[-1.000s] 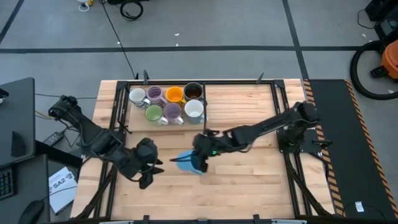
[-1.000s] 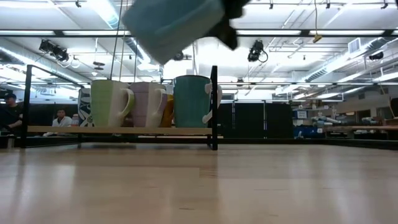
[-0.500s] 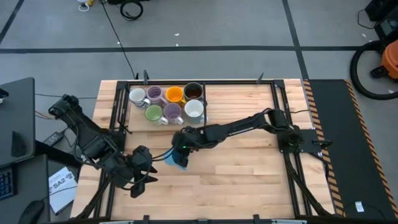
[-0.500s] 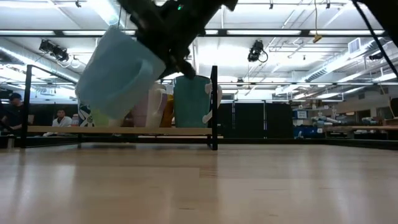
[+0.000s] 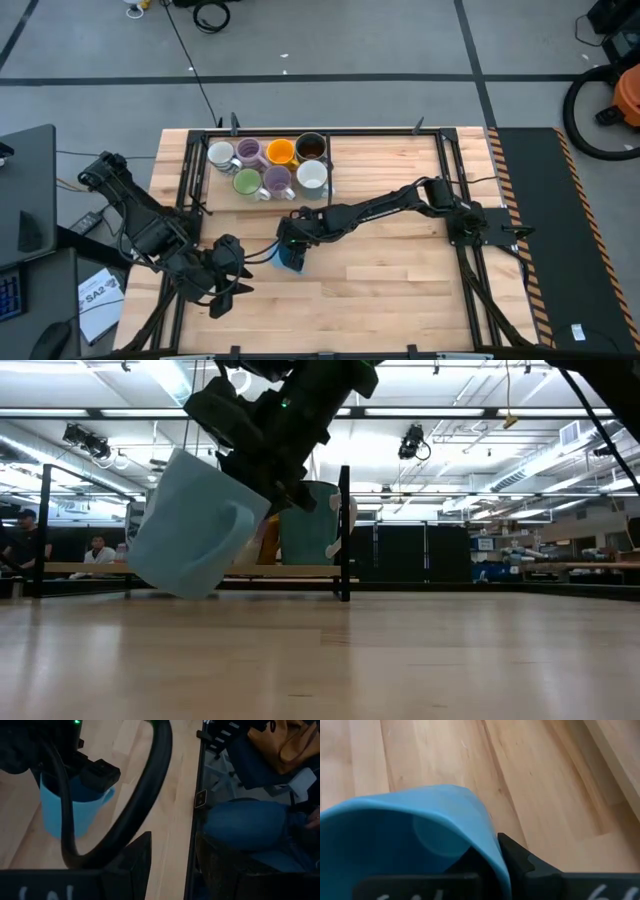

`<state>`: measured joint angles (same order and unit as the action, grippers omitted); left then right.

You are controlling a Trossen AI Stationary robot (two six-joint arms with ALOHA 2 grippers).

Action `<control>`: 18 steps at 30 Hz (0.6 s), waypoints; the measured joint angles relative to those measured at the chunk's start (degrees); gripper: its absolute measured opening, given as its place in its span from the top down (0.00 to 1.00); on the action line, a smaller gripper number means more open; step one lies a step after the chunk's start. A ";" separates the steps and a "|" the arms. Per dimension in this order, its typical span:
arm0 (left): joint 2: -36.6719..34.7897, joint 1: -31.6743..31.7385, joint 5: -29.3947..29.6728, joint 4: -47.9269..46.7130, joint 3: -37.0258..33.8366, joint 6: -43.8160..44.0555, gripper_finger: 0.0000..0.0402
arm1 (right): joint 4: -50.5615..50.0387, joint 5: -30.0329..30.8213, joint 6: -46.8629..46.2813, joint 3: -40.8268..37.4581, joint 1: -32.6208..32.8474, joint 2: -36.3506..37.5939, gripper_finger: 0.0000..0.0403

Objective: Place coffee mugs
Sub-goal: Put the blue mug on the shelf

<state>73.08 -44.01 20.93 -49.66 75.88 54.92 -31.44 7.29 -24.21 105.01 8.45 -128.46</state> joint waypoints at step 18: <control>0.00 0.02 1.15 0.04 0.00 -0.14 0.60 | 0.08 -0.04 -0.26 -2.34 -0.07 0.17 0.88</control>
<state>73.08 -43.99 22.08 -49.63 75.88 54.78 -31.36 7.25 -24.47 102.67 8.38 -128.29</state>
